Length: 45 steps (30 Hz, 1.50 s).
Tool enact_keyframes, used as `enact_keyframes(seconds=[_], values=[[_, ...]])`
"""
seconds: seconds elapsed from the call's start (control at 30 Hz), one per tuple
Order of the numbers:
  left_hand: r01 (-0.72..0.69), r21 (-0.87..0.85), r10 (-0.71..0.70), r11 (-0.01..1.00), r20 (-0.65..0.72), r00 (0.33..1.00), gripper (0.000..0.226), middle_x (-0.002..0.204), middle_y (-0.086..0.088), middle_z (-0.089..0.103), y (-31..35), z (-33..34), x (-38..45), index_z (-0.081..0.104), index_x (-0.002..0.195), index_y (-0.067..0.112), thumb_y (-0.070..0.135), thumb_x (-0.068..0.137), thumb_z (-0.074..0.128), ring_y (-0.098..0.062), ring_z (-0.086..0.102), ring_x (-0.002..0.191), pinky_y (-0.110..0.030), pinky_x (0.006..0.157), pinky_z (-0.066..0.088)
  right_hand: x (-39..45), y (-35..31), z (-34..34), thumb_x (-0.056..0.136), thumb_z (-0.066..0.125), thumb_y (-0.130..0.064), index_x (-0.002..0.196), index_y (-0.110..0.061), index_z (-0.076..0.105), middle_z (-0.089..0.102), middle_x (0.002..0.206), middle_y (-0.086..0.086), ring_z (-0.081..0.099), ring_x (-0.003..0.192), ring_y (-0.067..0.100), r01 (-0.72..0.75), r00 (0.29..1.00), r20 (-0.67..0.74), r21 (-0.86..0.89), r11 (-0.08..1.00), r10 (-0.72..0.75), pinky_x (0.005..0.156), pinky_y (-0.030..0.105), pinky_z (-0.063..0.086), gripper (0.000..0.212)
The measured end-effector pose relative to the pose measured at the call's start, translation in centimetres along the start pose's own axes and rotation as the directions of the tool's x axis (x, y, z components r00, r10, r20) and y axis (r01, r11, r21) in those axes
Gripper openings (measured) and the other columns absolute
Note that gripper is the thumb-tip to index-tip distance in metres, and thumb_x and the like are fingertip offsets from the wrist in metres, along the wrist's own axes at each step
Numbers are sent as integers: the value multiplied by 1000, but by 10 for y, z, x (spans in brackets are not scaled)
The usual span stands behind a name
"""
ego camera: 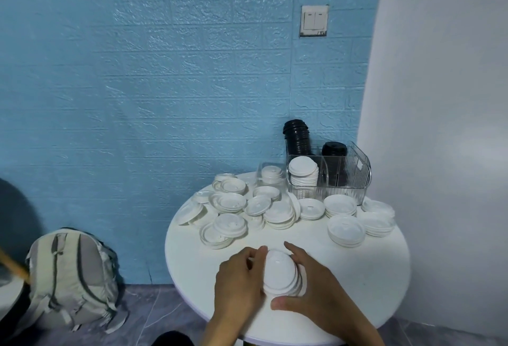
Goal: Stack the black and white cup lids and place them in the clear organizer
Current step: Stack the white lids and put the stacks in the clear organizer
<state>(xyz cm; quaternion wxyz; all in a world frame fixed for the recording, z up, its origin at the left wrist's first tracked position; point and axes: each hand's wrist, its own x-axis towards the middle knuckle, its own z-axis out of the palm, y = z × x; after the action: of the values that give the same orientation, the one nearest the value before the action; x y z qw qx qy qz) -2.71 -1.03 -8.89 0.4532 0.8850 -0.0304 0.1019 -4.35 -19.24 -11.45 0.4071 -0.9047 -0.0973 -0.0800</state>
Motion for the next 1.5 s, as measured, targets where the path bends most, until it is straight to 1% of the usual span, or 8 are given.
enact_keyframes(seconds=[0.2,0.43,0.73,0.9,1.1,1.2,1.33,1.5], values=[[-2,142,6,990,-27,1000,29,92,13,65,1,13,6,67,92,34,60,93,55,-6,59,88,-25,74,40,-2,-6,0,64,71,-78,150,-41,35,36,144,-35,34,136,-15,80,997,7,-80,994,-80,113,18,33,100],[5,142,-1,990,-23,1000,37,77,15,67,3,11,3,62,75,33,67,89,56,-3,60,76,-20,61,39,0,-7,3,76,61,-77,140,-37,54,53,136,-32,46,129,-10,70,997,-23,-55,996,-71,110,23,39,76],[-14,37,17,999,-66,998,26,73,21,68,-12,1,9,67,73,31,51,90,65,-1,62,75,-25,68,47,0,-8,-4,70,3,-93,156,-43,11,5,156,-37,-2,148,-15,66,976,216,-357,932,13,124,36,-14,100],[-118,78,133,990,-232,964,10,105,12,65,-39,-18,38,68,97,37,38,88,73,-17,61,100,-35,84,49,0,-14,-7,83,11,-80,157,-42,8,0,162,-33,-11,151,-5,52,964,259,-408,912,61,121,43,-22,83],[-127,446,151,886,-19,988,74,161,5,26,-54,-29,79,39,144,58,88,76,41,-23,14,147,-43,111,19,0,-6,0,60,-2,-96,152,-52,14,5,160,-34,-9,151,-5,40,982,185,-348,937,27,124,30,-10,103],[-135,484,116,865,69,991,71,165,4,25,-52,-28,85,40,144,59,89,80,43,-23,7,152,-44,116,7,0,-7,0,73,14,-94,147,-58,14,12,158,-34,-2,151,-6,32,982,185,-312,949,28,124,26,-7,82],[-144,480,193,866,-55,980,82,149,16,50,-48,-28,82,61,125,57,94,61,27,-13,30,143,-36,107,13,0,-8,-2,95,46,-65,141,-63,13,12,147,-43,4,151,-6,41,986,168,-298,954,10,121,19,-3,56],[-207,-3,206,978,-82,975,56,135,26,60,-38,-30,59,66,110,66,86,58,66,2,44,133,-36,116,26,0,-7,-6,85,65,-66,145,-57,10,13,140,-44,11,133,-17,-39,990,124,-197,980,64,110,9,8,82]])
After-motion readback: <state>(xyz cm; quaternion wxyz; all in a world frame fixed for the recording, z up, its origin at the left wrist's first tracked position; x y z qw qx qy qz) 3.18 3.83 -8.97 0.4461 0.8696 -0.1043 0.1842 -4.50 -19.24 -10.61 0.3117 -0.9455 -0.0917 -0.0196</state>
